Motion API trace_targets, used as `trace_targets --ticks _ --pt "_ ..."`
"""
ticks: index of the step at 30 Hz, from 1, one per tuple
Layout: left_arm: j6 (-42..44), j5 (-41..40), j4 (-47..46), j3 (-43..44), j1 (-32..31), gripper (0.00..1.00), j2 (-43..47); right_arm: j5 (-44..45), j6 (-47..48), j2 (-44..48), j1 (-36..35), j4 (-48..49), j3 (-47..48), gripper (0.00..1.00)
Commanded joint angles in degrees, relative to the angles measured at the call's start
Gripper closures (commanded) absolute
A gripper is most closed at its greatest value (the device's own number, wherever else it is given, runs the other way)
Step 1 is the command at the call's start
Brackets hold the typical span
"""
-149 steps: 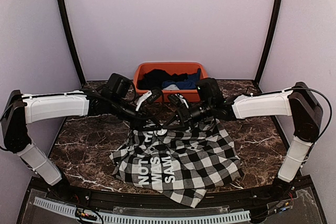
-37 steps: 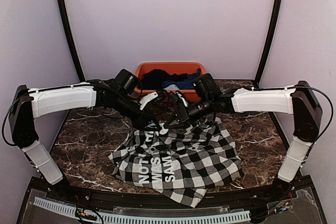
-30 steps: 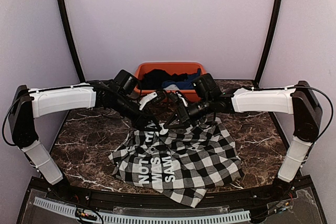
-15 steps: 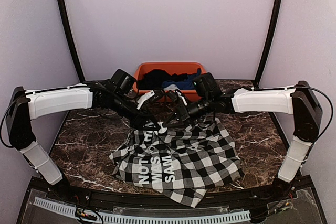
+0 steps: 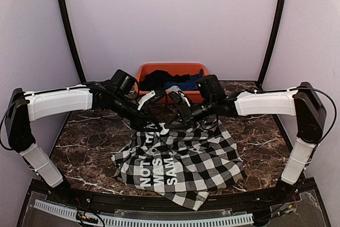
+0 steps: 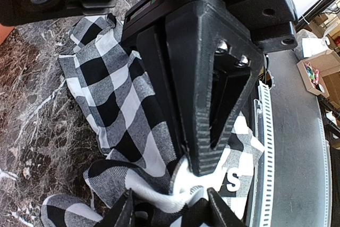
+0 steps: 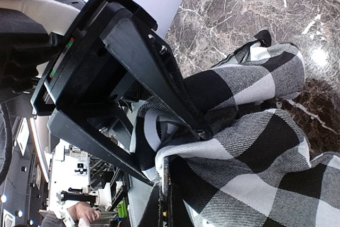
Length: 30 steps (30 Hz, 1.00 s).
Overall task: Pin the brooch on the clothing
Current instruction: Pin the brooch onto the flattened clothing.
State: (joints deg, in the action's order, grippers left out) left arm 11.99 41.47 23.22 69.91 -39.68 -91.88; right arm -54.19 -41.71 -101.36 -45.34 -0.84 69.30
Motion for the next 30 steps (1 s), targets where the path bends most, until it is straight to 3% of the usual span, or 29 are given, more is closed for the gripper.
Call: trace_targets --ticks 1,10,30 --pt "2.4 1.4 1.0 -0.8 0.3 0.56 2.6 -3.4 -1.5 1.7 0.1 5.9 -0.4 1.0" --pt "5.8 1.5 4.4 0.1 0.5 0.47 3.6 -4.4 -3.3 2.1 0.2 7.7 -0.6 1.0" --pt "-0.5 5.2 -2.9 -1.8 2.9 0.53 3.4 -4.4 -3.9 1.9 0.3 7.8 -0.1 1.0"
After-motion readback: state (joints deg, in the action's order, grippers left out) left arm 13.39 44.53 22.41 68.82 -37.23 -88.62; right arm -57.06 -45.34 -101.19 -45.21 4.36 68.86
